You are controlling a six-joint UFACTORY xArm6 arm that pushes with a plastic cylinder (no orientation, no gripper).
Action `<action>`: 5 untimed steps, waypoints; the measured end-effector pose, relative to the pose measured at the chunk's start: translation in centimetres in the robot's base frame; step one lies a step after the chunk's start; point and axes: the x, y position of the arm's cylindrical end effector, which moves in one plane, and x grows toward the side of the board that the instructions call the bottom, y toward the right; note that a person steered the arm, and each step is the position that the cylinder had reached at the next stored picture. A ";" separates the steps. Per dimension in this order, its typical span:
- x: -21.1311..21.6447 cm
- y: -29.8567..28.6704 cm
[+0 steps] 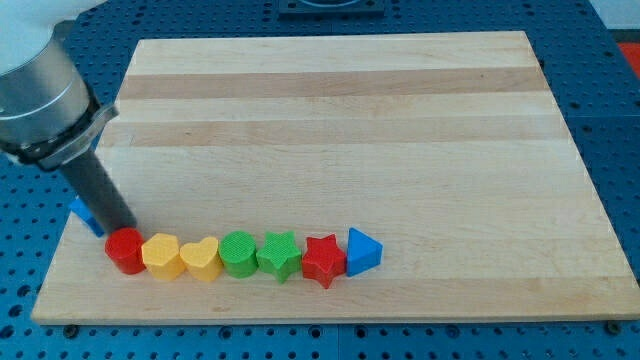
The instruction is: Push the red circle to the top left of the yellow hexagon
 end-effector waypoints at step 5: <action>-0.5 1.9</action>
